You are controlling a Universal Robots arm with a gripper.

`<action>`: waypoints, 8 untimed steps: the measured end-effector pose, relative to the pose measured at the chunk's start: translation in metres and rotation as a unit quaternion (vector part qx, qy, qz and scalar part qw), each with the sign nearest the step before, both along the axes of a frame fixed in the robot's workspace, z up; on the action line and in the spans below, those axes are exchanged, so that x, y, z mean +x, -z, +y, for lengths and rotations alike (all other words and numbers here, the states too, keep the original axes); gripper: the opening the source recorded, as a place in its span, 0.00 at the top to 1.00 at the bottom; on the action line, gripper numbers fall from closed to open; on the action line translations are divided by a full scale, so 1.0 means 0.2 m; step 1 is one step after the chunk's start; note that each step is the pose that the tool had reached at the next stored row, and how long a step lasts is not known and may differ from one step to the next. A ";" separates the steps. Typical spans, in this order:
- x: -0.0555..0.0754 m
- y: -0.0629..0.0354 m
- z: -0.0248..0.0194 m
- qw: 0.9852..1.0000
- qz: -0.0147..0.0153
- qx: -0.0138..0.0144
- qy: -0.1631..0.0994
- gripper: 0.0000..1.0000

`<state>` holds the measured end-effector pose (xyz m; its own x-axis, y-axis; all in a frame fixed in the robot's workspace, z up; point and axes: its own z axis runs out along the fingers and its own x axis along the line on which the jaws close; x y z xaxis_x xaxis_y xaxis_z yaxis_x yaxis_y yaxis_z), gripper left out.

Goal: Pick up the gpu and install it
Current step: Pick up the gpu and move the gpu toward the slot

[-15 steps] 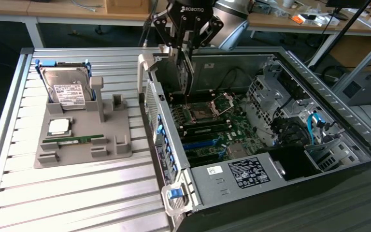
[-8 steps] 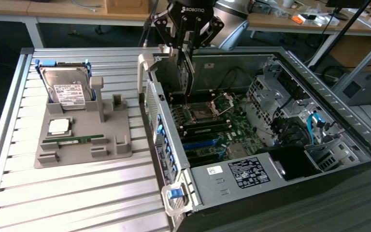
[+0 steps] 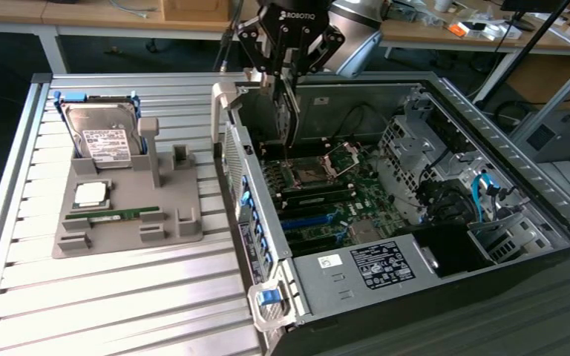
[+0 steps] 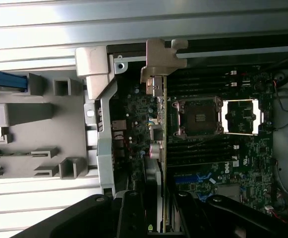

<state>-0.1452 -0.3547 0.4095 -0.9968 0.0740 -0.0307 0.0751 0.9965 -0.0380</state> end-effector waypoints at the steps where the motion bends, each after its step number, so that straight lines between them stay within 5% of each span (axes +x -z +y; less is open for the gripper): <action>1: 0.00 0.000 0.000 1.000 0.000 0.000 0.000 0.73; 8: 0.01 0.004 0.000 1.000 0.000 0.000 0.000 0.73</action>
<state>-0.1438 -0.3547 0.4087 -0.9968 0.0739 -0.0307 0.0751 0.9964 -0.0382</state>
